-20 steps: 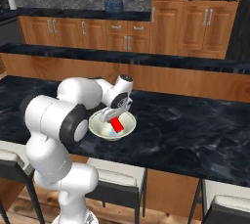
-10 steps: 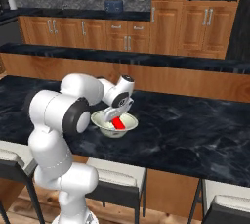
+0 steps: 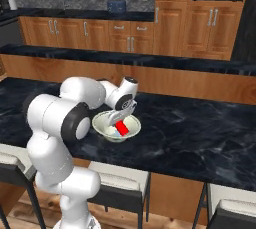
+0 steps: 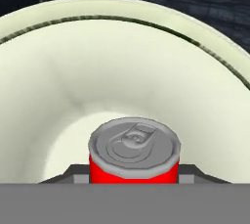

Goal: Open the fridge, grab two sodas, and place both sodas inside the bowl with ice on the dining counter.

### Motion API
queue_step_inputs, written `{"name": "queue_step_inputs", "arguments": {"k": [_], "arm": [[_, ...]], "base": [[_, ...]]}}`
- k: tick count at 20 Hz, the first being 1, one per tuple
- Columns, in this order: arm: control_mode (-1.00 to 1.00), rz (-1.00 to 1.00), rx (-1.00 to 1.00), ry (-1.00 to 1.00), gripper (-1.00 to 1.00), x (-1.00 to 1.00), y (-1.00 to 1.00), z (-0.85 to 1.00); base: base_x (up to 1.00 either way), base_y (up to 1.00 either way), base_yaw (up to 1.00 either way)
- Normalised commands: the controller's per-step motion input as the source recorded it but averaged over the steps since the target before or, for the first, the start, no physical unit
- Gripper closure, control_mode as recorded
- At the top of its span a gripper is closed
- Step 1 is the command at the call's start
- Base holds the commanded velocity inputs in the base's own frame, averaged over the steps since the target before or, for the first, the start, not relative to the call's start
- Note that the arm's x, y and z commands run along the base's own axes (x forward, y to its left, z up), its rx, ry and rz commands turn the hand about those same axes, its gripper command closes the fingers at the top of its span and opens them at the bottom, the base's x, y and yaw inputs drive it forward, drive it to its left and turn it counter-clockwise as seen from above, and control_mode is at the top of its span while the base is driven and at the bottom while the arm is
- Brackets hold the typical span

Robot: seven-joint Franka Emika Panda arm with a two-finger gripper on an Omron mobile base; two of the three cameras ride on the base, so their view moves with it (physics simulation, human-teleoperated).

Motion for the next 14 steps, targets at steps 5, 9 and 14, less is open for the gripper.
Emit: {"name": "queue_step_inputs", "arguments": {"k": [5,9,14], "arm": [[-1.0,0.0,-0.05,-0.06,1.0,-0.52,0.07,0.0],[-1.0,0.0,-0.03,0.0,-1.0,-0.03,0.11,0.0],[-1.0,0.01,0.0,-0.02,-1.0,0.02,-0.01,0.0]], "base": [[0.0,0.0,0.0],[0.0,0.0,0.0],[0.0,0.0,0.0]]}}
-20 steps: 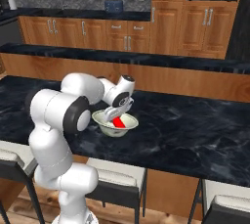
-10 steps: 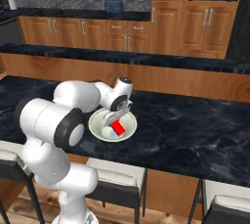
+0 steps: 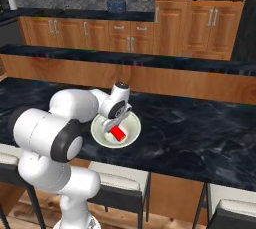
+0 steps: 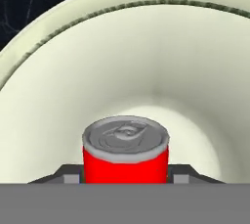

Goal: Open the fridge, grab two sodas, and place both sodas inside the bowl with ice on the dining counter.

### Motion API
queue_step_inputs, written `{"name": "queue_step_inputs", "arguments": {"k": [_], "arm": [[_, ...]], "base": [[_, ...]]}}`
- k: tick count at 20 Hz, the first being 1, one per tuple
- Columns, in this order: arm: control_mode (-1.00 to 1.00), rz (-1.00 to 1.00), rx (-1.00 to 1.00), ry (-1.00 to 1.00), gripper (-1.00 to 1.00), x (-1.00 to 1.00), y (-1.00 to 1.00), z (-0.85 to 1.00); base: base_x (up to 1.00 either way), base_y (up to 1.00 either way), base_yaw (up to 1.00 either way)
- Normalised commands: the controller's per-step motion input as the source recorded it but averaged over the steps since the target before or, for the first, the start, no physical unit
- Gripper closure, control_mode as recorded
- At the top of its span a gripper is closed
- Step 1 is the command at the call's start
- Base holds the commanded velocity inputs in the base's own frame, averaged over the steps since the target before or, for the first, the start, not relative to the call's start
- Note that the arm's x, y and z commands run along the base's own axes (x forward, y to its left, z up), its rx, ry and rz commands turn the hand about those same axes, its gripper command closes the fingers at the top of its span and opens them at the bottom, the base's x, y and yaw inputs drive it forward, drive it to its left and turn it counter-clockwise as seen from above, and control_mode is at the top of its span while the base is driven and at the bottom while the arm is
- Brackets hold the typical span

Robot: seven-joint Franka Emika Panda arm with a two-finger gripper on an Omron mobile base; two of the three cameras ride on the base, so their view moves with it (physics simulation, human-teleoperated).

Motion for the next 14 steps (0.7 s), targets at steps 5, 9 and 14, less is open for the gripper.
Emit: {"name": "queue_step_inputs", "arguments": {"k": [5,9,14], "arm": [[-1.0,0.05,0.0,-0.04,-1.0,0.0,-0.18,0.02],[-1.0,0.07,-0.02,-0.07,-1.0,0.0,-0.2,0.17],[-1.0,0.04,-0.1,-0.15,-1.0,-0.18,-0.03,0.58]], "base": [[0.0,0.0,0.0],[0.0,0.0,0.0],[0.0,0.0,0.0]]}}
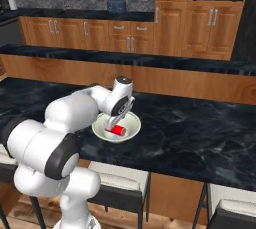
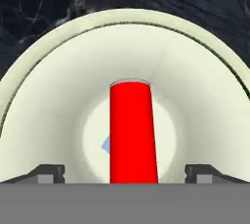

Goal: Open the fridge, grab two sodas, and place both sodas inside the bowl with ice on the dining counter.

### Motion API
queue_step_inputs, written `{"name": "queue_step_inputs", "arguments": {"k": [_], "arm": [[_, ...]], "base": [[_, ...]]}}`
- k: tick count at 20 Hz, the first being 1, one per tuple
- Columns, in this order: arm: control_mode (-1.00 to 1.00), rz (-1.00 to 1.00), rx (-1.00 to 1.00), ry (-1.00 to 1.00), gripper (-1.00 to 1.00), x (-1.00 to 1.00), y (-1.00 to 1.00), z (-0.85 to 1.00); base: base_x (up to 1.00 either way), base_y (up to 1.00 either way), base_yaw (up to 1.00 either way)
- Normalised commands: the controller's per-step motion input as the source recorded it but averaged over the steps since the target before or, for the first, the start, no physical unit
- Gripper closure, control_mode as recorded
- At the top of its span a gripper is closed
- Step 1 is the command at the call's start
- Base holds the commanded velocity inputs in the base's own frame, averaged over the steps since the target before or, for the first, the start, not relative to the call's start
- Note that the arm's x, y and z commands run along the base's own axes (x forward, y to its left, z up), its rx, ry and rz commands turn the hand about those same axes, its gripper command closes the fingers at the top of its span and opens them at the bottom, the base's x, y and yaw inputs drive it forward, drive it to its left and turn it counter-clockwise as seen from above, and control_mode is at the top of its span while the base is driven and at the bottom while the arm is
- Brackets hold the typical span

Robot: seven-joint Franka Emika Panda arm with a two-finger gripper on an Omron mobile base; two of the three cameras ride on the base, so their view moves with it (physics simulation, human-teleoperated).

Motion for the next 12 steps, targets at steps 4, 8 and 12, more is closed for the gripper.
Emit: {"name": "queue_step_inputs", "arguments": {"k": [4,8,12], "arm": [[-1.0,0.02,-0.09,-0.14,-1.0,-0.24,0.05,0.77],[-1.0,0.0,-0.03,-0.07,-1.0,-0.26,0.24,0.76],[-1.0,0.0,0.01,0.0,-1.0,-0.28,0.4,0.79]], "base": [[0.0,0.0,0.0],[0.0,0.0,0.0],[0.0,0.0,0.0]]}}
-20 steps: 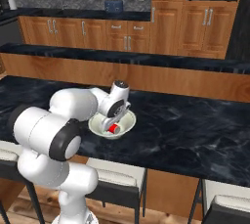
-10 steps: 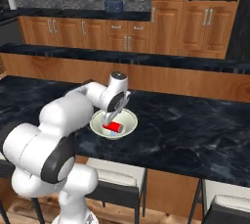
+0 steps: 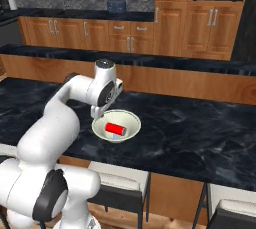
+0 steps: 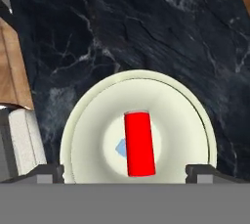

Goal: Open the fridge, grab two sodas, and place both sodas inside the bowl with ice on the dining counter.

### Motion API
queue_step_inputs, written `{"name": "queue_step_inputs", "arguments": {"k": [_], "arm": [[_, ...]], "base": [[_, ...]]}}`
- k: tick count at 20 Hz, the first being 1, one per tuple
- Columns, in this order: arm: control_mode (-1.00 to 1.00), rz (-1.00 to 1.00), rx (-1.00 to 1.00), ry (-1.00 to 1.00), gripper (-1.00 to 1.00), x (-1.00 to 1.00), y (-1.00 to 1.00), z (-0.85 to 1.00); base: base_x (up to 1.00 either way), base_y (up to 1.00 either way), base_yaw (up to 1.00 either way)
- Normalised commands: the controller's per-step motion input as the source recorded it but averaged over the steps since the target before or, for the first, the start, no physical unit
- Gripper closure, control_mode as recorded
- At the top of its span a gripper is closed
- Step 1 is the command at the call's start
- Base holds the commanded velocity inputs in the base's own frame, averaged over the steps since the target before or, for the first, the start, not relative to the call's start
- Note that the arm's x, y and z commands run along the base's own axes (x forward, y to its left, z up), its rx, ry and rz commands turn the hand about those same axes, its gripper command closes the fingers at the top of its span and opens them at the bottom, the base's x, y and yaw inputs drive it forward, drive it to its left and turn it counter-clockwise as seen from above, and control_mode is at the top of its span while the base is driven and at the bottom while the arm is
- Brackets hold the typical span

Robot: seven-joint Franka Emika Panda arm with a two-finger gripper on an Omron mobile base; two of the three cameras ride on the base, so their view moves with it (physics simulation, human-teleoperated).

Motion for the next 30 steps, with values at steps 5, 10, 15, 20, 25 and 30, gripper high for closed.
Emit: {"name": "queue_step_inputs", "arguments": {"k": [5,10,15,20,25,30], "arm": [[-1.0,-0.05,0.07,0.0,-1.0,-0.42,0.55,0.63],[-1.0,-0.16,0.08,0.0,-1.0,-0.7,0.52,0.38],[-1.0,-0.29,0.05,-0.01,-1.0,-0.89,0.43,0.06],[-1.0,-0.41,0.05,-0.04,-1.0,-1.0,0.32,0.0],[-1.0,-0.46,0.05,-0.06,-1.0,-1.0,0.2,0.0],[-1.0,-0.43,0.05,-0.04,-1.0,-1.0,0.03,0.0]], "base": [[0.0,0.0,0.0],[0.0,0.0,0.0],[0.0,0.0,0.0],[0.0,0.0,0.0],[0.0,0.0,0.0],[0.0,0.0,0.0]]}}
